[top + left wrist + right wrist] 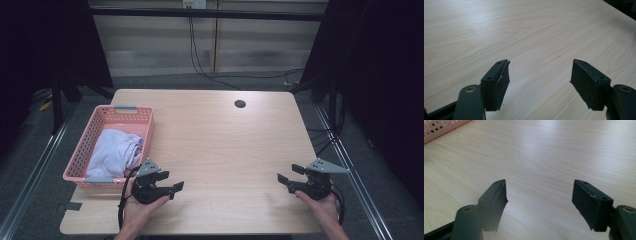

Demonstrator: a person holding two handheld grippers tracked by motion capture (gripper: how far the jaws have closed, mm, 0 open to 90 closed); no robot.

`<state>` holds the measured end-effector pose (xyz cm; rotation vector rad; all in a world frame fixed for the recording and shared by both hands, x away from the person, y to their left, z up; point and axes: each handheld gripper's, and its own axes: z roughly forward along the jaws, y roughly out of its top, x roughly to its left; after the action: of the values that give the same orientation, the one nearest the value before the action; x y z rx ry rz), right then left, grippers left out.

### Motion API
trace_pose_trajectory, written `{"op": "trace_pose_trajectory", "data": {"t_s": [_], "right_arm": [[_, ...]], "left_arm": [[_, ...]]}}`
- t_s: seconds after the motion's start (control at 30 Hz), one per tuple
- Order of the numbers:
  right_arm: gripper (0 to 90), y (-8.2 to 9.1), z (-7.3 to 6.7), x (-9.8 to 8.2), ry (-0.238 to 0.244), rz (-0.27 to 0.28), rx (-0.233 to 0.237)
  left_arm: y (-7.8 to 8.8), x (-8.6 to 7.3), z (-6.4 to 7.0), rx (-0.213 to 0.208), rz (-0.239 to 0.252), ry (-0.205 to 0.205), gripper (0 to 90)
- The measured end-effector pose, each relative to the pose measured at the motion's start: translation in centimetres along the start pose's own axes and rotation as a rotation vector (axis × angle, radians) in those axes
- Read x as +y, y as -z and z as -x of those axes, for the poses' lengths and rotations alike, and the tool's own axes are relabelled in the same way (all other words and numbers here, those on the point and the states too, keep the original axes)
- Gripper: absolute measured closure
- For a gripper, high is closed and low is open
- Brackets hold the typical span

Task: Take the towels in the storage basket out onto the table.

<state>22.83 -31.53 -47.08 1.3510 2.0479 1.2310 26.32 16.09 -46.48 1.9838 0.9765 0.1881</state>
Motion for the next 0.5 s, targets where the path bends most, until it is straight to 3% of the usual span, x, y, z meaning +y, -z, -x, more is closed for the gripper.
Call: {"op": "trace_pose_trajectory", "data": {"t_s": [0.27, 0.5], "right_arm": [[26.8, 0.3, -0.1, -0.2, -0.001, -0.011, 0.007], [26.8, 0.3, -0.4, -0.4, 0.023, -0.028, 0.013]], "left_arm": [[-0.2, 0.3, 0.1, -0.013, 0.001, -0.004, 31.1], [1.7, 1.7, 0.1, 0.000, 0.037, -0.043, 31.2]]}}
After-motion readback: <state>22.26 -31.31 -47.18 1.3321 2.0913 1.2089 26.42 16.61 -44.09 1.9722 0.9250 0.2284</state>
